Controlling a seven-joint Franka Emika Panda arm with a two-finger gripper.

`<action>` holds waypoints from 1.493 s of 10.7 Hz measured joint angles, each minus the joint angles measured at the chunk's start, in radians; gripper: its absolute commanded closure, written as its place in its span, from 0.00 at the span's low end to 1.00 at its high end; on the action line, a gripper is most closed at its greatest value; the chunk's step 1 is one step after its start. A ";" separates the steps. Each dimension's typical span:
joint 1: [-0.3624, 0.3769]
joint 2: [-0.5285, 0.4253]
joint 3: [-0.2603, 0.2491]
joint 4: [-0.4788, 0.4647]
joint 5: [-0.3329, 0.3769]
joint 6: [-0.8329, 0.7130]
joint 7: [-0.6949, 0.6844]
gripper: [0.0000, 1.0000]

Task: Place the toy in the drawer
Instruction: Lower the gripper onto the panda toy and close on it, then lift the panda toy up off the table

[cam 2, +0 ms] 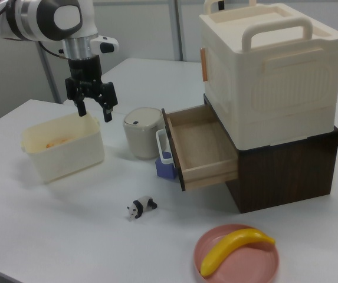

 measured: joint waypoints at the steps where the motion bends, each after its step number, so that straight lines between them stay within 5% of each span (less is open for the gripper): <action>1: 0.000 0.000 0.000 0.000 0.000 0.000 0.000 0.00; 5: -0.029 0.020 -0.070 -0.206 -0.001 0.199 -0.110 0.00; 9: -0.030 0.014 -0.074 -0.228 -0.002 0.202 -0.112 0.00; 13: -0.030 0.019 -0.081 -0.373 -0.004 0.351 -0.107 0.00; 16: -0.034 0.051 -0.111 -0.451 -0.028 0.476 -0.101 0.14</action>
